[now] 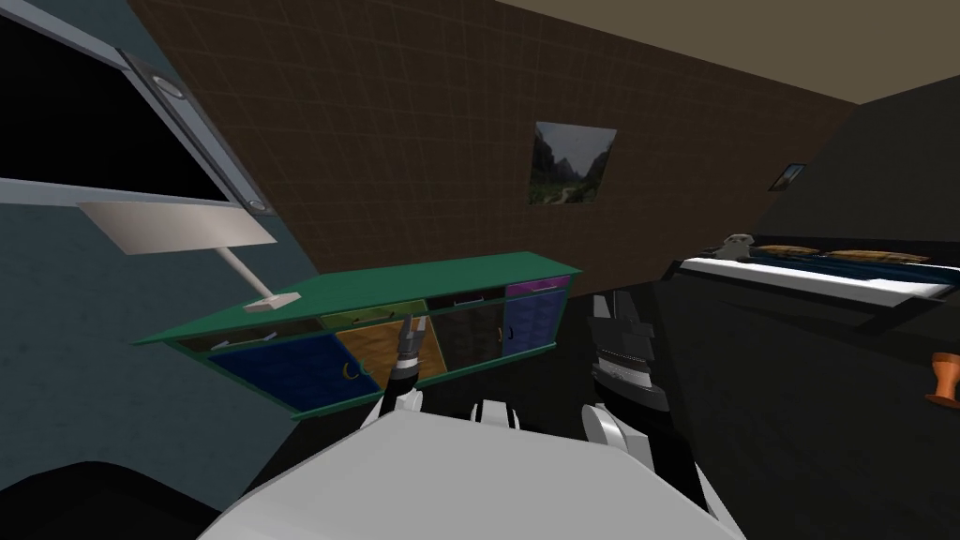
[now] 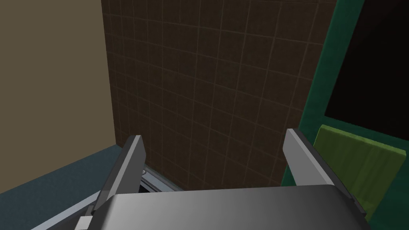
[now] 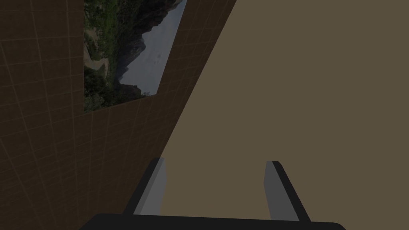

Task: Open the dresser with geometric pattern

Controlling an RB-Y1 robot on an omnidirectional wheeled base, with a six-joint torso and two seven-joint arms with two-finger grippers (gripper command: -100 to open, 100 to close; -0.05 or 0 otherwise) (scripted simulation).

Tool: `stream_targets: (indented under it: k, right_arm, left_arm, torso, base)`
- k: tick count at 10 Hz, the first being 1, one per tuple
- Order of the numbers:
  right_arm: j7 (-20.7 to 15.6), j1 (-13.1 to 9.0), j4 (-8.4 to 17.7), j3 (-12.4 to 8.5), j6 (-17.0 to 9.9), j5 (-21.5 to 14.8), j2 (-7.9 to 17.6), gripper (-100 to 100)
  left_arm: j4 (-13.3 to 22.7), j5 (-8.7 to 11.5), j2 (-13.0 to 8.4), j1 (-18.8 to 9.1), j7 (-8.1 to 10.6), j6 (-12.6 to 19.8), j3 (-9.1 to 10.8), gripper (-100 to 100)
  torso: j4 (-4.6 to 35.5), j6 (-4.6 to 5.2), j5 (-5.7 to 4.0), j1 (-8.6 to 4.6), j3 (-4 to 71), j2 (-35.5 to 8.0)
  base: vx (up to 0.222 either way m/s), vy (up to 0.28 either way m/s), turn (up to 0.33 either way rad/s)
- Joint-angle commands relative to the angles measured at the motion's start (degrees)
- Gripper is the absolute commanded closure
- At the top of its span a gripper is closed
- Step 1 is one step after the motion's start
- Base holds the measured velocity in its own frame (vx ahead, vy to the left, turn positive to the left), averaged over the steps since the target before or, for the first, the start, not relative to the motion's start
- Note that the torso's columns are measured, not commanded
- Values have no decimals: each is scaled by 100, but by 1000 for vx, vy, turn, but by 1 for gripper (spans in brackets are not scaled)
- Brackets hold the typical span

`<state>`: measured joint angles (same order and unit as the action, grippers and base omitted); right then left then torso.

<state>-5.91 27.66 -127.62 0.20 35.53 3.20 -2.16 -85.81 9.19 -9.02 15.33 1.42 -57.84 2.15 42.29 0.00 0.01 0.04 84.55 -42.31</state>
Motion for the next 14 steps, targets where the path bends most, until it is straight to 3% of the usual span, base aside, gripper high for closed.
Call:
stream_targets:
  k: [1,3,6,10,14]
  right_arm:
    - [0,0,0,0,0,0,0,0]
    - [0,0,0,0,0,0,0,0]
    - [0,0,0,0,0,0,0,0]
    - [0,0,0,0,0,0,0,0]
    - [0,0,0,0,0,0,0,0]
  left_arm:
    - [375,15,29,-106,61,-158,33,-100]
    - [599,24,52,-159,100,-263,52,-100]
    - [1207,48,126,-308,211,-564,106,-100]
    - [1622,64,181,-400,279,-750,139,-100]
    - [2259,90,356,-551,391,-1062,194,-100]
  torso:
    - [-2,1,-2,-8,4,7]
    - [1,0,0,1,-2,-3]
    - [-5,0,-3,-9,10,18]
    - [1,0,0,-2,-1,1]
    - [-3,0,-1,-2,6,11]
  base:
    - [79,-63,8]
    - [67,-50,5]
    - [111,-71,12]
    - [80,-63,8]
    - [88,-59,9]
